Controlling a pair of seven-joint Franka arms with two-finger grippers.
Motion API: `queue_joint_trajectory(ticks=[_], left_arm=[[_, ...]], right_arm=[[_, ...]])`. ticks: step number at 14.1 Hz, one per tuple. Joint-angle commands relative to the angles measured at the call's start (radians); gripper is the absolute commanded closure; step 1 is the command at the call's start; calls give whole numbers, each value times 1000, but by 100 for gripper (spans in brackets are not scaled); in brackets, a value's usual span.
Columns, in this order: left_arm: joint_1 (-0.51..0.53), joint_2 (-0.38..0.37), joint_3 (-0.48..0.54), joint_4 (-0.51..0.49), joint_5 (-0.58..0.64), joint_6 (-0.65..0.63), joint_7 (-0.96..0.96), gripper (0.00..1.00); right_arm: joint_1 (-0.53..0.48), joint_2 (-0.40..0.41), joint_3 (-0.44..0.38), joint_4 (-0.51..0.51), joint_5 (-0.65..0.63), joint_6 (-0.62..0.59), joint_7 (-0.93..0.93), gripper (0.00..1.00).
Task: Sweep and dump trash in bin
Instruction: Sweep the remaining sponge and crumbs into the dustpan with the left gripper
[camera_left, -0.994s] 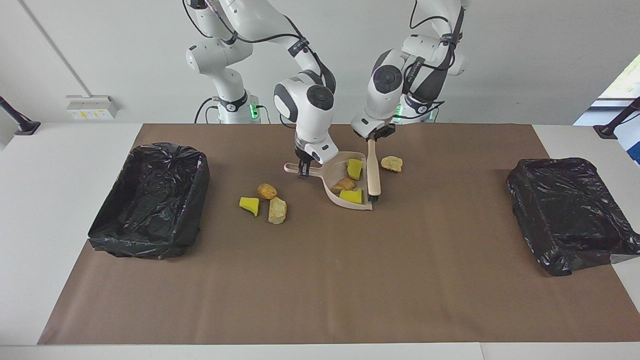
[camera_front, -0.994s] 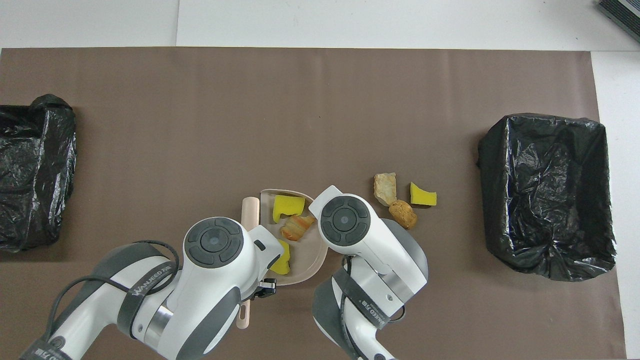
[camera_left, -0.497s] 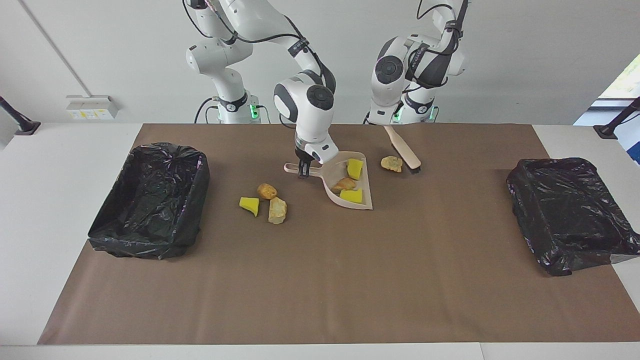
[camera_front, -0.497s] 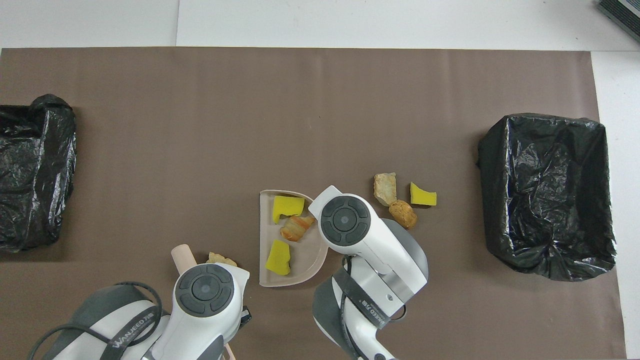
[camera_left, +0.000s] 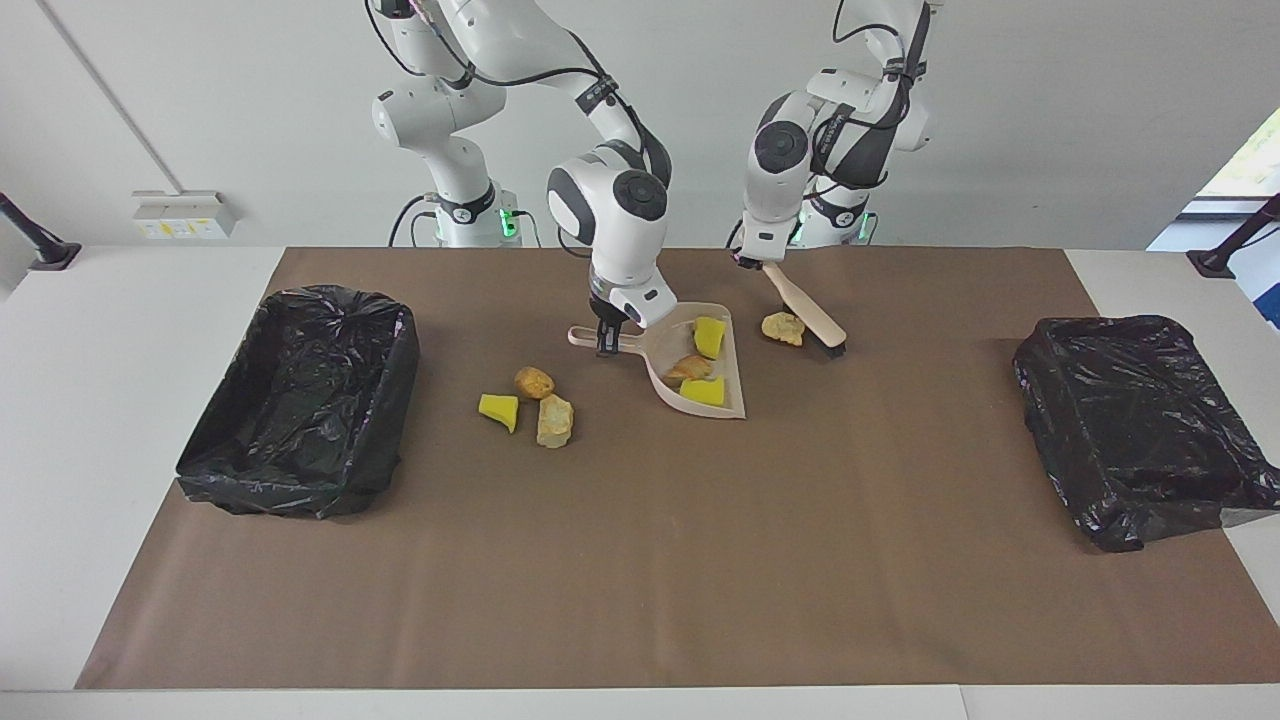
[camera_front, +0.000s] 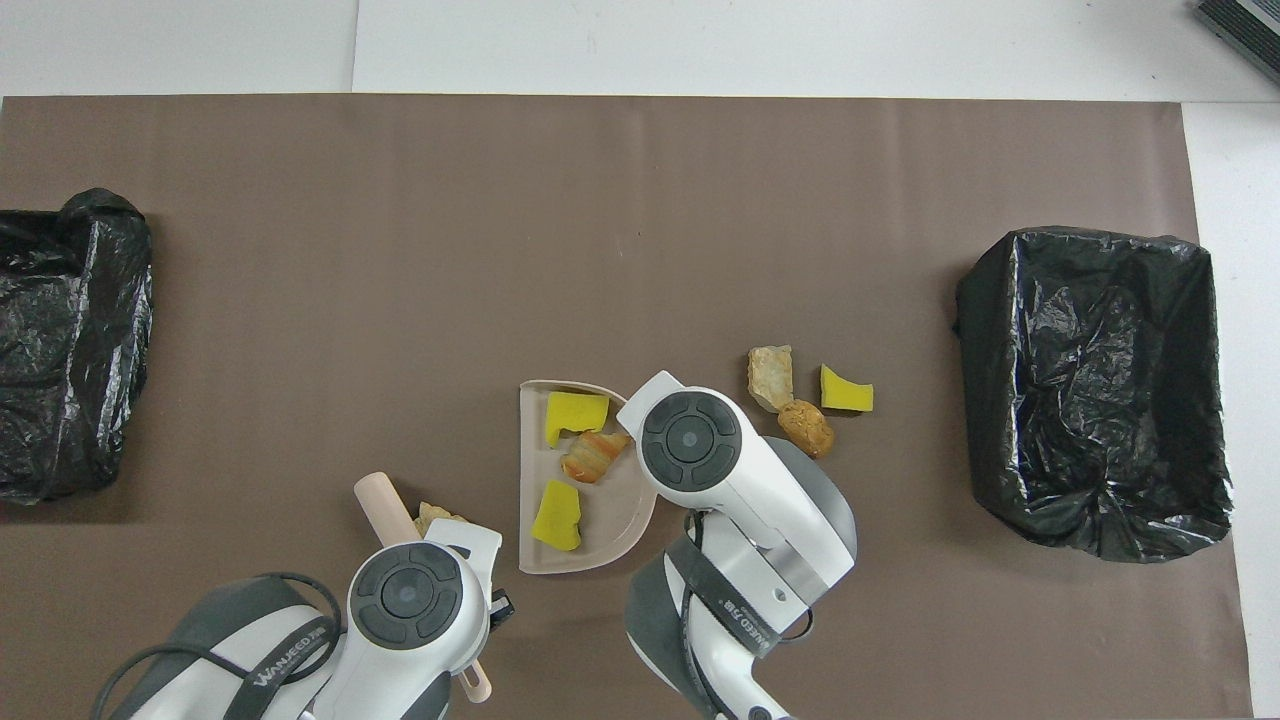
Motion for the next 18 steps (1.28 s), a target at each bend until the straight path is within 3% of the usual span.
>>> queue_joint_trajectory(ticks=[1, 4, 12, 18], left_arm=[[3, 80, -2, 53, 13, 136, 120, 100], [-25, 99, -5, 75, 5, 198, 189, 100], [-34, 157, -13, 184, -1, 173, 300, 100], [9, 90, 4, 248, -1, -70, 359, 100]], right_arm=[[-12, 2, 3, -10, -18, 19, -34, 100], [-14, 2, 3, -10, -18, 13, -34, 100], [-14, 2, 2, -10, -18, 10, -32, 100], [-24, 3, 3, 1, -1, 1, -6, 100]])
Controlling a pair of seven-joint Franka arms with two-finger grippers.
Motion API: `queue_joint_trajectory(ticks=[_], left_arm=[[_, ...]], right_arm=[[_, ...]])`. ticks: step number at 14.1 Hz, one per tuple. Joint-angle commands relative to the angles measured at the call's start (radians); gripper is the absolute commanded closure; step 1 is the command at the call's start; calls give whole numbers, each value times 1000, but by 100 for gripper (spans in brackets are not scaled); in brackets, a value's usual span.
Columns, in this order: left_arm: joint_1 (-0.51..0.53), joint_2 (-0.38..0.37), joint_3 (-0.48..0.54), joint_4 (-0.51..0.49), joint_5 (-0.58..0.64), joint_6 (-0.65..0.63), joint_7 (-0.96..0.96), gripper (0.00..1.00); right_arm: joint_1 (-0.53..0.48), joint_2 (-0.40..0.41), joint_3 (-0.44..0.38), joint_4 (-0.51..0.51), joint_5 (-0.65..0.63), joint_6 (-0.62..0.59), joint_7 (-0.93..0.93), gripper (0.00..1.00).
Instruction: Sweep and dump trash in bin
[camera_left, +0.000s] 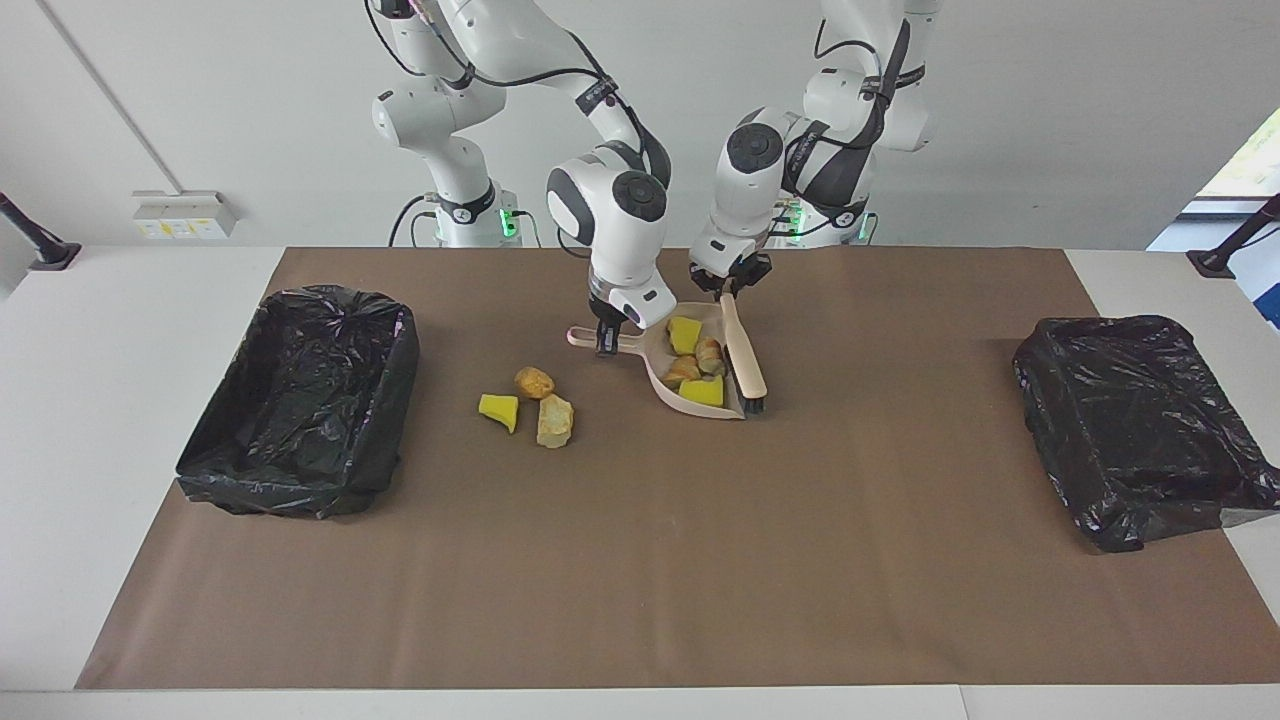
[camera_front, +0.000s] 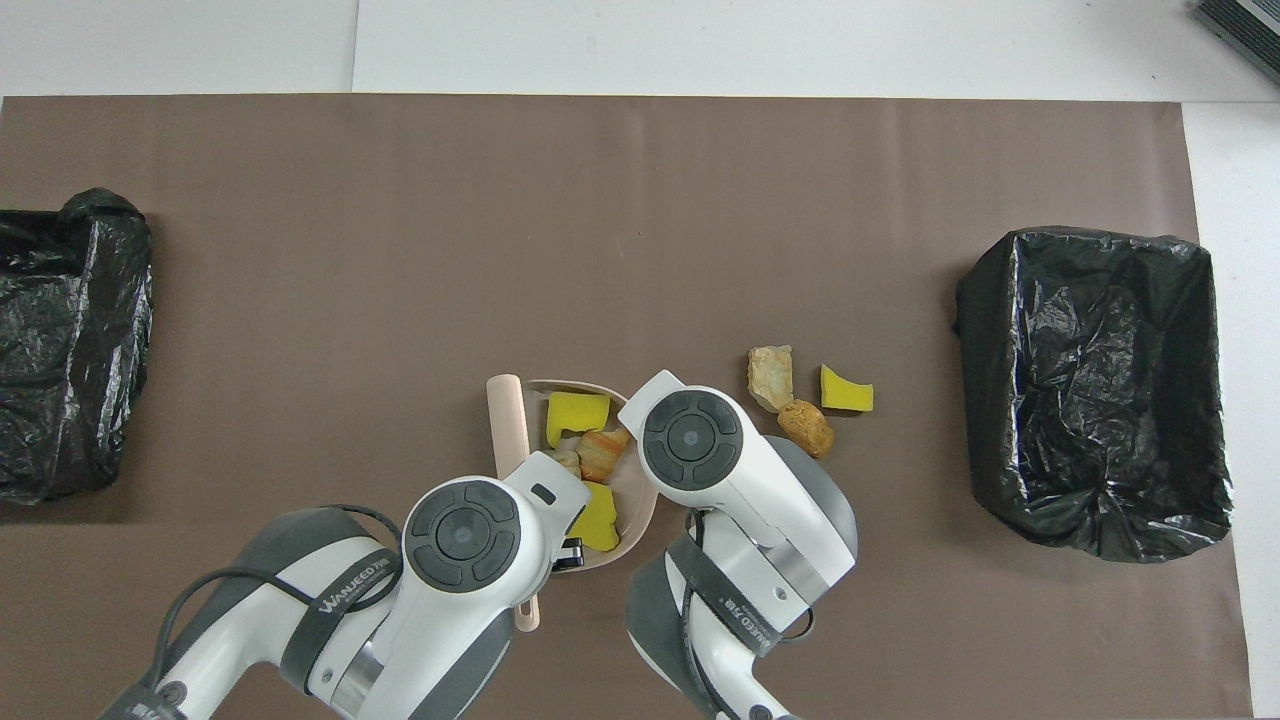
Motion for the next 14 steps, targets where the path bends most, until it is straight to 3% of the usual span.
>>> queue_joint_trajectory(ticks=[1, 3, 7, 14], left_arm=[[35, -61, 7, 17, -1, -109, 55, 100], [35, -81, 6, 5, 1, -150, 66, 100], [3, -150, -7, -79, -1, -109, 61, 100], [-221, -190, -8, -177, -12, -42, -120, 100]], right_arm=[[-38, 0, 5, 12, 0, -11, -8, 100], [-60, -28, 5, 13, 0, -48, -21, 100], [-112, -51, 3, 47, 41, -68, -43, 100], [-313, -176, -3, 48, 179, -73, -168, 100]])
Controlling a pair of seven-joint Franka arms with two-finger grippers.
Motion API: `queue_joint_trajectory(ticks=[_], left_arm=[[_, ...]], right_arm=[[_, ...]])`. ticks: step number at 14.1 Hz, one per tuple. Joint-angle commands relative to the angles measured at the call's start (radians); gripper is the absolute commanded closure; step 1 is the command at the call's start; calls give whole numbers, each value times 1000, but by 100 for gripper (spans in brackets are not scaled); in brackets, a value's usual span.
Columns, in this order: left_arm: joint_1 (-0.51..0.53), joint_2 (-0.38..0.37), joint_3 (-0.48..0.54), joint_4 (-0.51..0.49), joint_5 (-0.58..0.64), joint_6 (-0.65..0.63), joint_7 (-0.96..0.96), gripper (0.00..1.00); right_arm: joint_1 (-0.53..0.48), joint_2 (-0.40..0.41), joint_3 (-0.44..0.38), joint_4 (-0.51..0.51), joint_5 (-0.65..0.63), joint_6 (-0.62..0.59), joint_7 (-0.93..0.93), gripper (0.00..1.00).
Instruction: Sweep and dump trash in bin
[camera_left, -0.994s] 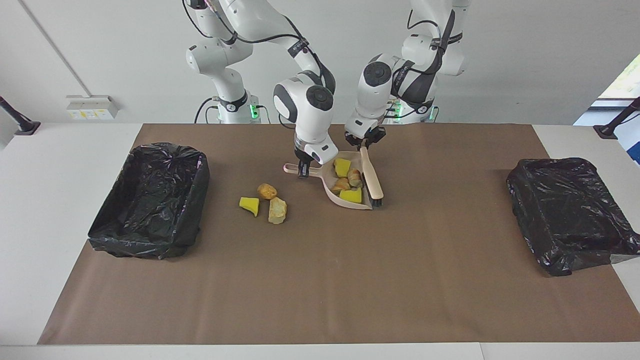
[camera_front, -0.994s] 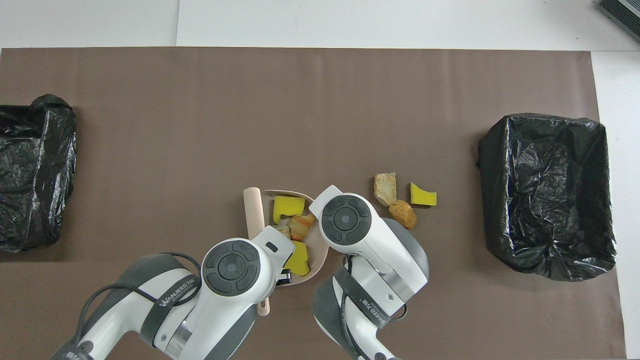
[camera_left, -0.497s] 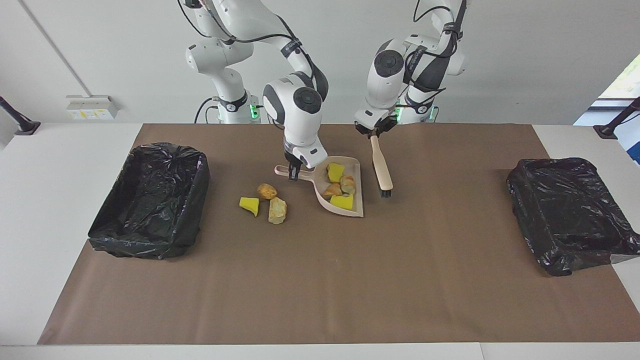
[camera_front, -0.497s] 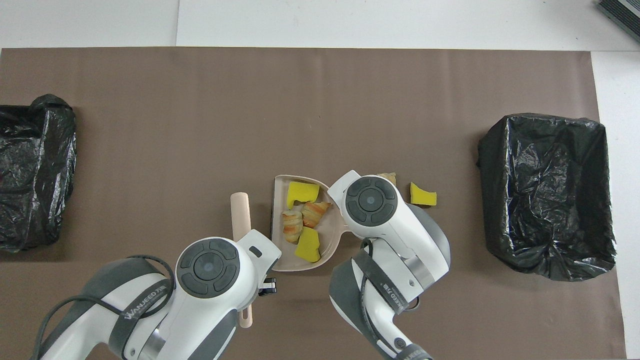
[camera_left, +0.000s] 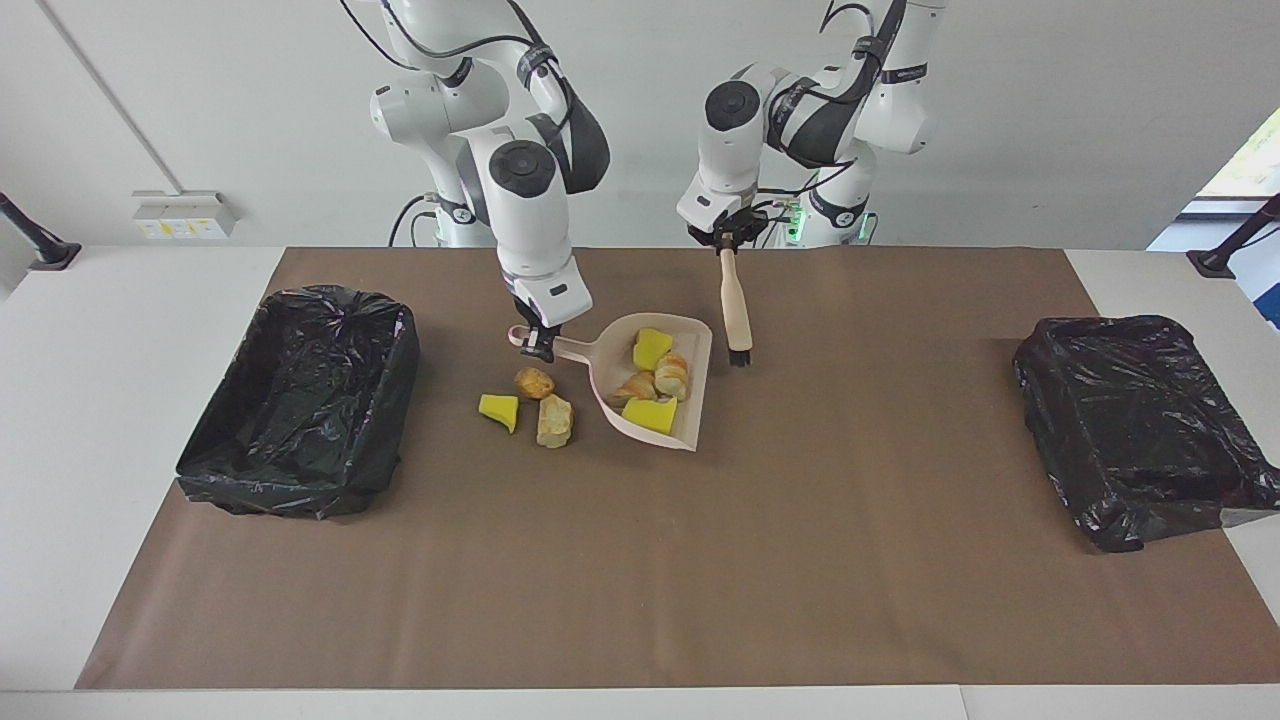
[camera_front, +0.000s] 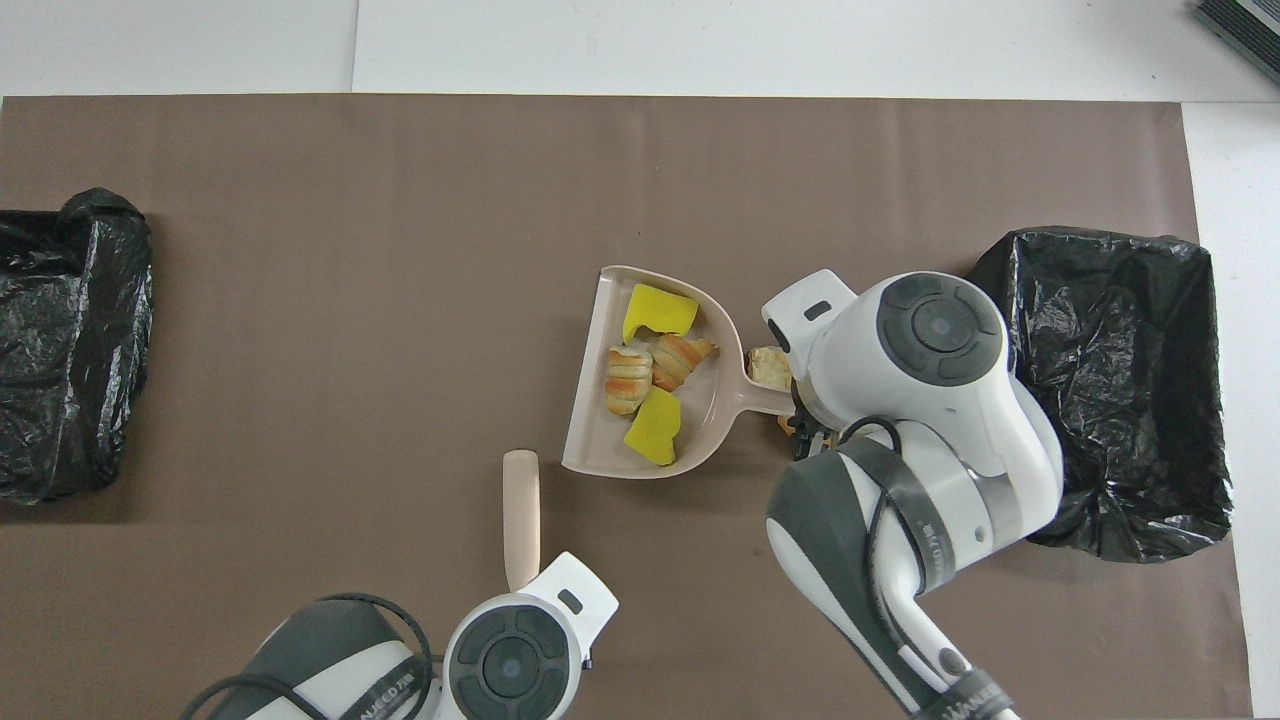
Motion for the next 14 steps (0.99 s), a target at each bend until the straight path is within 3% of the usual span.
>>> queue_joint_trajectory(ticks=[1, 4, 10, 12, 14], left_arm=[[-88, -46, 11, -79, -28, 74, -67, 100], [-143, -35, 11, -132, -135, 158, -125, 100], [-214, -52, 10, -191, -151, 234, -145, 100], [-209, -51, 13, -191, -151, 226, -121, 88], [-183, -36, 17, -179, -151, 223, -84, 62]], right_arm=[[-96, -60, 4, -2, 51, -25, -97, 100], [-205, -72, -1, 54, 53, -108, -172, 100], [-509, -72, -6, 159, 63, -248, -373, 100], [-614, -77, -35, 160, 44, -251, -502, 100], [-679, -83, -56, 159, -4, -236, -568, 100]])
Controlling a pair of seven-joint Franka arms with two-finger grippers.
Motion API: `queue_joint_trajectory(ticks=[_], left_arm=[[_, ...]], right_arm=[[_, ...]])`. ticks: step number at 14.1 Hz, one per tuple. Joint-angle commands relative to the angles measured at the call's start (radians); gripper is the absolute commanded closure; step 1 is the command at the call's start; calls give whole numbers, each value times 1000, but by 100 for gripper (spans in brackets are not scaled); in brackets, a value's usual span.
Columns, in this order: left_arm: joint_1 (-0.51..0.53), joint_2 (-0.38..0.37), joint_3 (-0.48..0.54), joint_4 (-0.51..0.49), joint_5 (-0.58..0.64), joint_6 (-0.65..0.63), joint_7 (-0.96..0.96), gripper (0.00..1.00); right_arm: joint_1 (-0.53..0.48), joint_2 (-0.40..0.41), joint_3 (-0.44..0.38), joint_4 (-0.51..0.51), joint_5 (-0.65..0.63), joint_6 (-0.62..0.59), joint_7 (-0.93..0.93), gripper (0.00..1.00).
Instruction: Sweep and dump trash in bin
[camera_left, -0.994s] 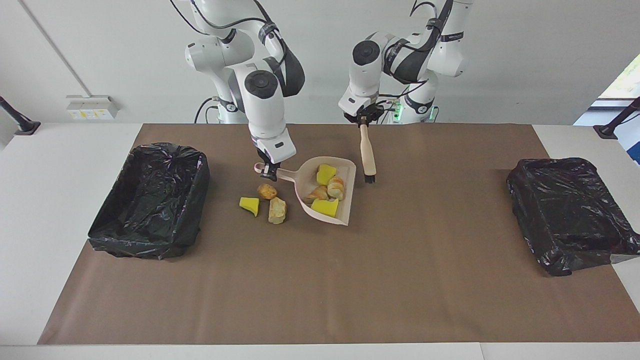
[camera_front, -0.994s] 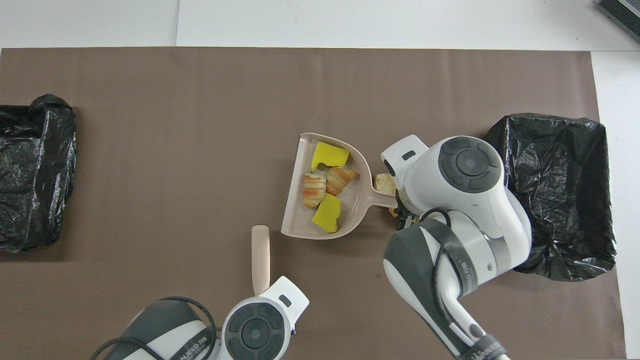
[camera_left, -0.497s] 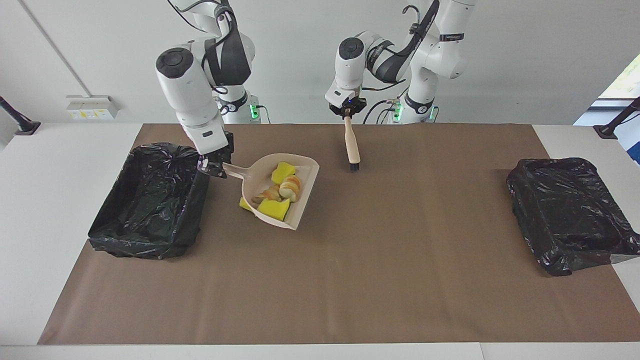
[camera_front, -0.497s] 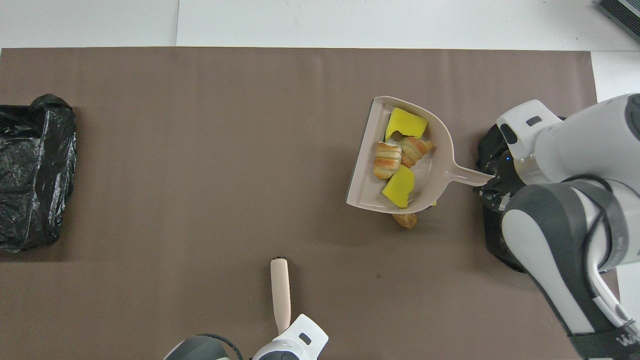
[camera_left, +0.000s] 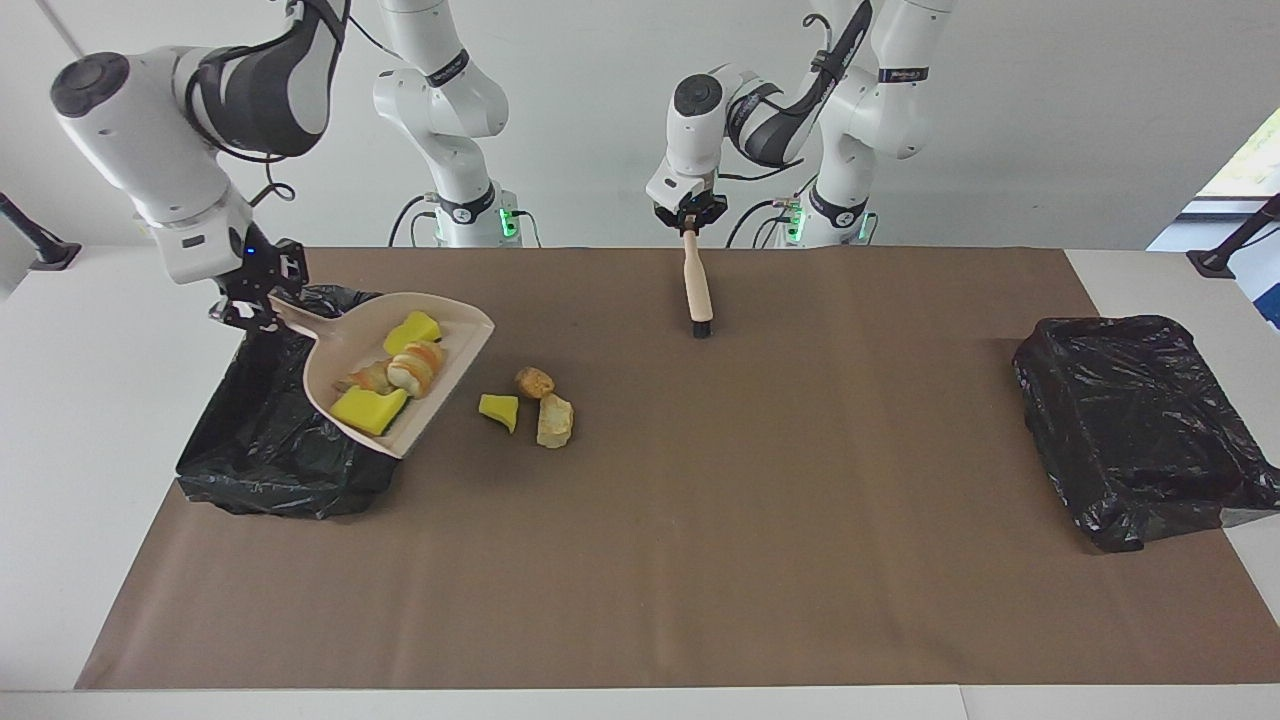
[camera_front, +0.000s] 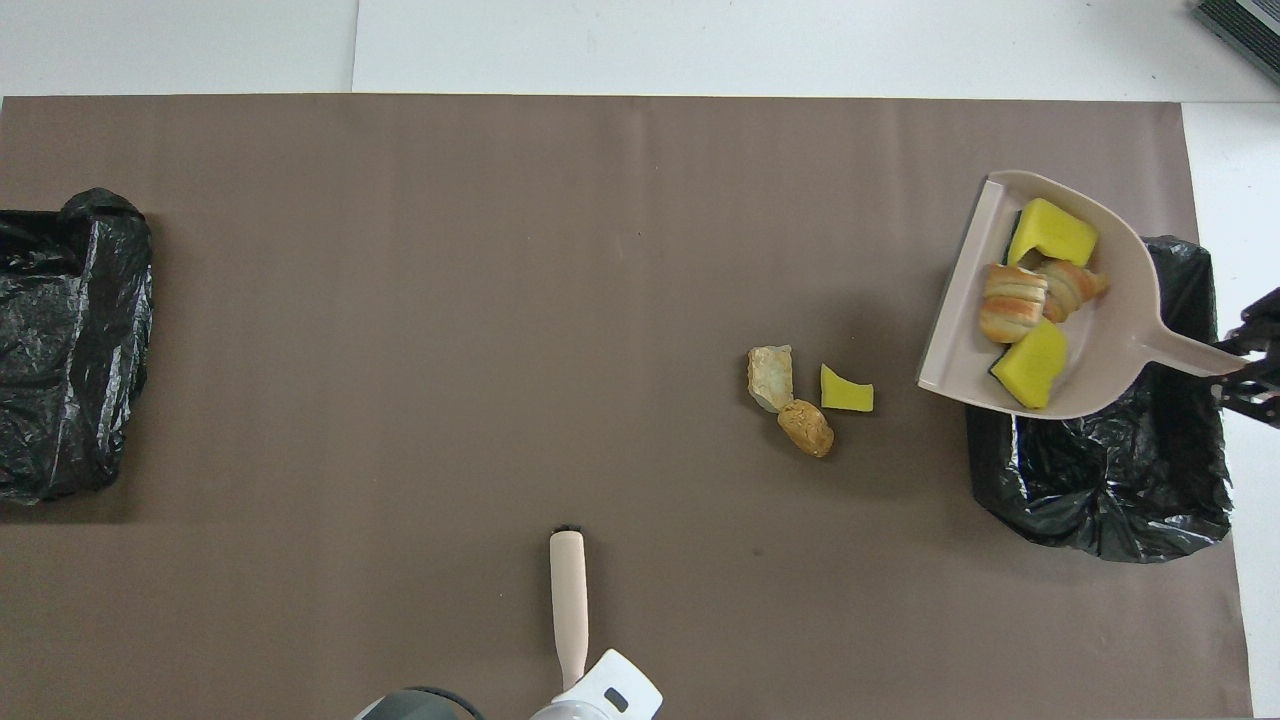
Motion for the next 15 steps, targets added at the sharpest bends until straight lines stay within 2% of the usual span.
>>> queue_joint_trajectory(ticks=[1, 2, 3, 5, 7, 9, 10, 12, 15], left_arm=[[26, -8, 16, -9, -16, 9, 57, 56], [42, 2, 17, 12, -16, -6, 87, 42], [78, 6, 17, 50, -15, -29, 122, 33], [157, 8, 17, 141, 0, -101, 191, 0], [221, 8, 19, 213, 80, -127, 238, 0], [337, 11, 19, 308, 114, -159, 345, 0], [399, 23, 19, 366, 125, -188, 425, 0], [462, 69, 19, 519, 228, -314, 530, 0], [560, 126, 19, 710, 243, -452, 604, 0]], right_arm=[[-91, -12, -3, 7, -107, 13, -89, 100], [-113, -12, -6, 6, -161, 55, -102, 100], [-135, -1, -16, 6, -189, 85, -123, 100], [-147, 13, -17, -2, -290, 140, -163, 100], [-136, 11, -14, -19, -465, 172, -176, 100], [-118, -3, -13, -60, -606, 198, -191, 100], [-119, 0, -13, -71, -642, 215, -192, 100], [-116, -1, -13, -106, -725, 267, -212, 100], [-100, 8, 3, -95, -804, 274, -208, 100]])
